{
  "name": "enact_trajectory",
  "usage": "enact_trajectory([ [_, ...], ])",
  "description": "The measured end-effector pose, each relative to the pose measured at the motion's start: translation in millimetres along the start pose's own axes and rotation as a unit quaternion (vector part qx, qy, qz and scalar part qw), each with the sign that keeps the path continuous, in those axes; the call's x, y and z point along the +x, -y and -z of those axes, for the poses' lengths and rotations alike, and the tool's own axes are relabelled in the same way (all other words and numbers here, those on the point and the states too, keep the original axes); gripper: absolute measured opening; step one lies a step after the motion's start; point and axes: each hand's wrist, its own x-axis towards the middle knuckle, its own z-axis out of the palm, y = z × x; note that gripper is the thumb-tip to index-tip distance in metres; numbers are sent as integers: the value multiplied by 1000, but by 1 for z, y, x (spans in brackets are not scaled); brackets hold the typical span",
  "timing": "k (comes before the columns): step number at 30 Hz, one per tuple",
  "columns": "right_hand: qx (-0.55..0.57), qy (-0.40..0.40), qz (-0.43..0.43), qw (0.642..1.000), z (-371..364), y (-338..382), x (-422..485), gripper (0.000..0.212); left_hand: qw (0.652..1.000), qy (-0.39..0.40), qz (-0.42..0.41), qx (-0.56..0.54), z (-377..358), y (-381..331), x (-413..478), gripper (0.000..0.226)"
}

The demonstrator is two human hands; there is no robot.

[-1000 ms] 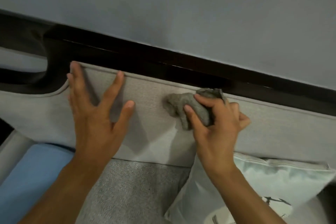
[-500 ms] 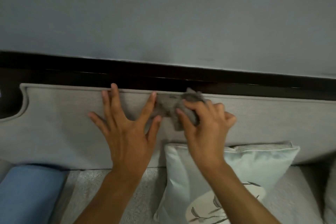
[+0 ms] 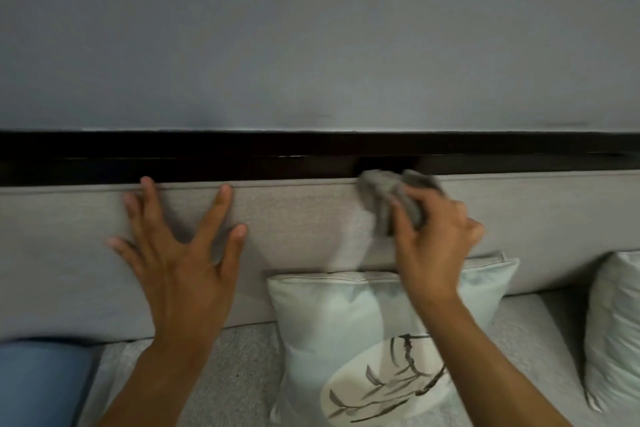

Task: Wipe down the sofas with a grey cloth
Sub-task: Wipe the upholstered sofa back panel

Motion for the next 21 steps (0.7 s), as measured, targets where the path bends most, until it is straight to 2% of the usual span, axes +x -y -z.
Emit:
enact_trajectory([
  [2,29,-28,-95,995,12,-21,7,17,999,-8,30,-20,-4,-11,-3,53],
  [4,63,-25,-109,992,2,-11,3,17,998,-14,51,-40,-12,-32,-10,52],
  [7,76,29,7,997,-15,15,-16,14,999,3,11,-35,-31,-73,-19,46],
  [9,49,48,62,996,-7,-1,-10,16,999,22,-22,-23,-44,-100,-22,45],
  [10,33,36,48,998,2,-17,-1,17,999,30,-32,-18,-49,-112,-23,44],
  [13,27,-28,-80,996,30,-65,23,18,998,43,-52,-2,-62,-136,-26,42],
  [16,89,-24,-141,986,24,-65,24,18,999,36,-23,-9,-67,-148,-28,41],
  [18,124,-3,-124,985,13,-41,12,14,999,48,-20,-4,-70,-157,-32,40],
  [21,97,73,-14,993,10,-27,0,13,996,79,-41,16,-76,-170,-42,52],
])
